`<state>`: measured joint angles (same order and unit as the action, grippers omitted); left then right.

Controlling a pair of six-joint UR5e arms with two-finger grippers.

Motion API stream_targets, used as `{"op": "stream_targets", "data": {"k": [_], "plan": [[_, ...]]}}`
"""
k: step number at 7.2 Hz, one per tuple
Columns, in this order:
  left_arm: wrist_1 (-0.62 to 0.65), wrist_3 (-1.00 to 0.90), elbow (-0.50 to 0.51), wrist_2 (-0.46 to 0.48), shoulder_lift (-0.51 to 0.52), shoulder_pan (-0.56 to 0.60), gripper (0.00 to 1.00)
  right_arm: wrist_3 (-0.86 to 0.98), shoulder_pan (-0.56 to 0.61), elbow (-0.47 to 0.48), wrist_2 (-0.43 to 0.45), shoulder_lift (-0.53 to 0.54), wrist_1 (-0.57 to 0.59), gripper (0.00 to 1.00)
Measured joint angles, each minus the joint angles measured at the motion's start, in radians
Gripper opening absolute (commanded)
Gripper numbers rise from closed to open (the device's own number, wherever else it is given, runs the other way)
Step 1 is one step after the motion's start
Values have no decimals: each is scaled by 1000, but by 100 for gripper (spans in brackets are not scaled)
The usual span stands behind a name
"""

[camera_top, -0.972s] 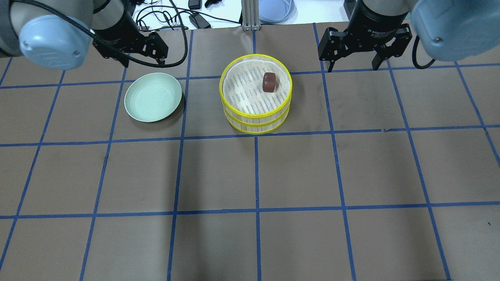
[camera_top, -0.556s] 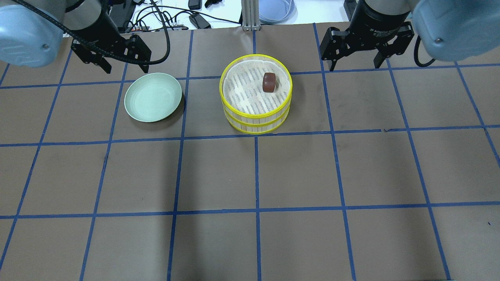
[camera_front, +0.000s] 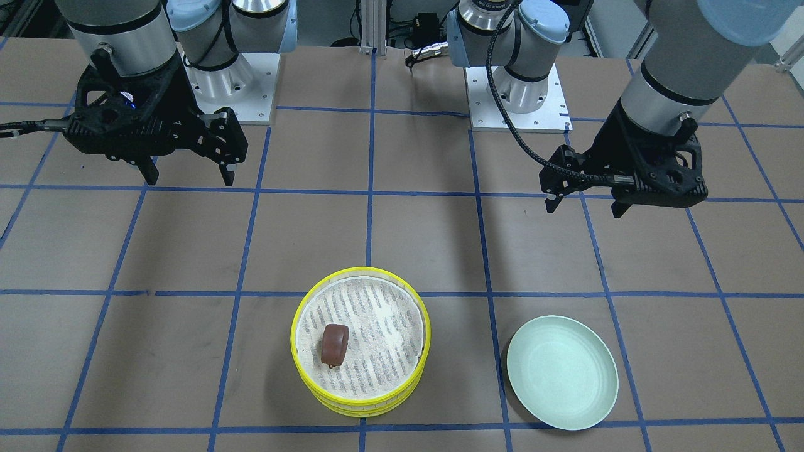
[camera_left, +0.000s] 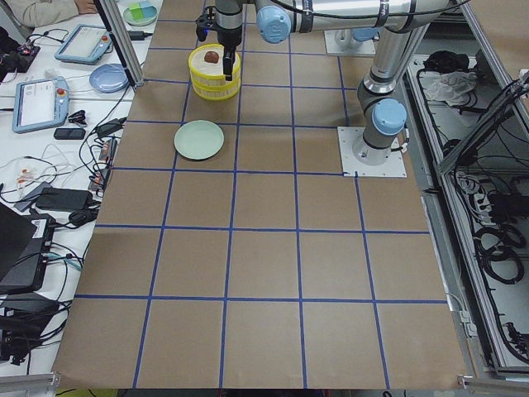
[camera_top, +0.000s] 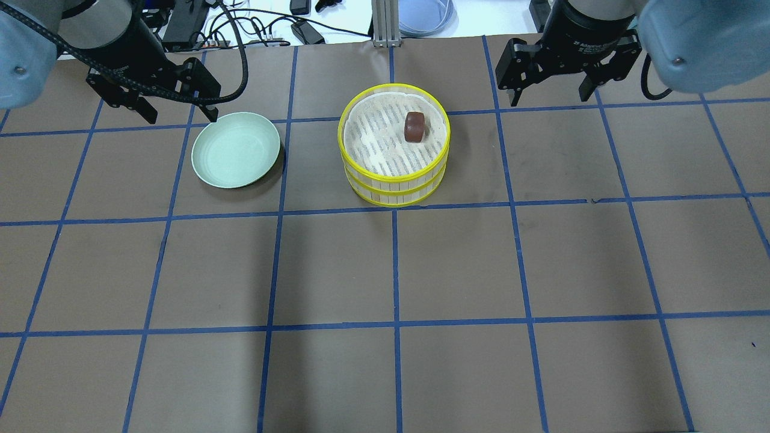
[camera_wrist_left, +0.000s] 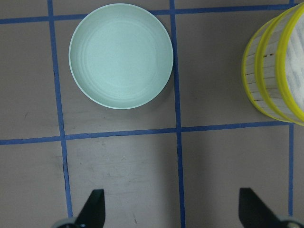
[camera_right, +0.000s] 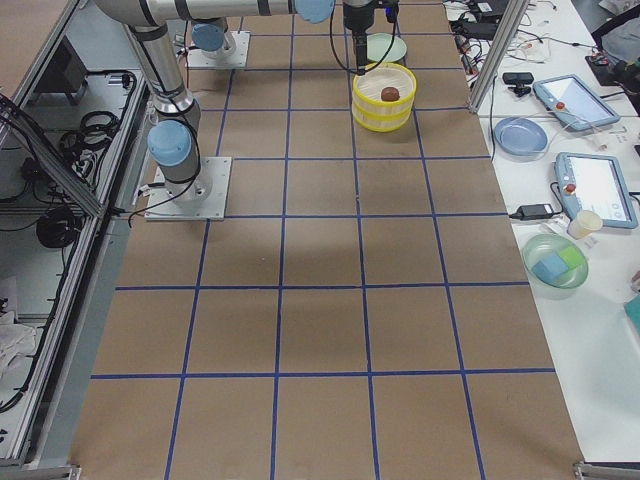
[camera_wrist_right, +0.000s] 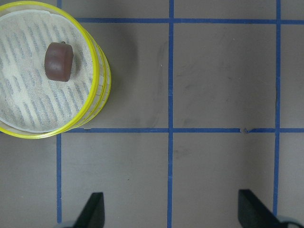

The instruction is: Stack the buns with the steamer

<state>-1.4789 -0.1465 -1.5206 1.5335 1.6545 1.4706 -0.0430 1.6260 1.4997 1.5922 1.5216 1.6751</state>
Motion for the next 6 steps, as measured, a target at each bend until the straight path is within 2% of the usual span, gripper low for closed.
{"op": "stream_targets", "data": {"k": [6], "plan": [[-47,-2,-13,-35,-19,4,100,-3,0,0,-2,0,1,100]]}}
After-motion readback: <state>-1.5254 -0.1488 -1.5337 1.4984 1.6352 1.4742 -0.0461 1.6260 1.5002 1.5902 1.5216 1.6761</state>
